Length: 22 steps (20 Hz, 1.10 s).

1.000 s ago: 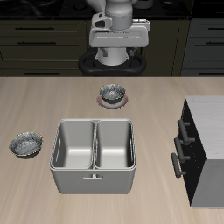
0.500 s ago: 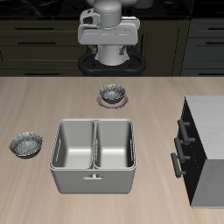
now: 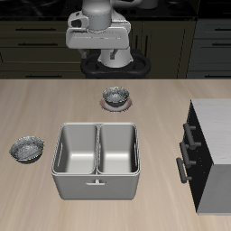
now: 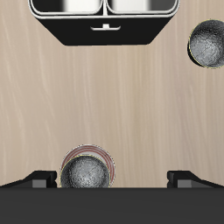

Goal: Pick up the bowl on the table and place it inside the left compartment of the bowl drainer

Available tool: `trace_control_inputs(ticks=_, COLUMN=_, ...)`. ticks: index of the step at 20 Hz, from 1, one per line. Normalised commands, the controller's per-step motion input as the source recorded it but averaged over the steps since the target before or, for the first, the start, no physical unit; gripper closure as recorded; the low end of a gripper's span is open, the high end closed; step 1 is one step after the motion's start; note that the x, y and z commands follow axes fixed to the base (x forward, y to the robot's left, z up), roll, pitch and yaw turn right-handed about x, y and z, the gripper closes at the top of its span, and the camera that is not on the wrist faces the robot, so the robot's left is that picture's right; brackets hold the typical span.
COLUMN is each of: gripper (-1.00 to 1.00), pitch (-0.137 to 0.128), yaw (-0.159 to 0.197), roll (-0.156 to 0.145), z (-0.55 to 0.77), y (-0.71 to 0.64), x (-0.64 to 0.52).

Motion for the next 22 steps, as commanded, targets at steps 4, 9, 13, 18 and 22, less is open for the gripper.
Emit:
trace_control_inputs(ticks=4, gripper=-1.00, pitch=-0.004, yaw=0.016, roll=-0.012, z=0.06, y=-0.51, x=0.21)
trace_control_inputs(ticks=9, gripper=-1.00, pitch=0.004, yaw=0.013, roll=0.008, z=0.05, y=-0.38, x=0.16)
trace_control_inputs(ticks=13, gripper=-1.00, pitch=0.013, yaw=-0.001, roll=-0.050, z=0.03, y=-0.52, x=0.11)
trace_control_inputs(ticks=18, gripper=-1.00, pitch=0.001, yaw=0.013, roll=-0.008, z=0.10, y=-0.50, x=0.05)
trace_control_inputs(ticks=22, gripper=-1.00, pitch=-0.009, yaw=-0.045, roll=-0.085, z=0.12, y=-0.54, x=-0.05)
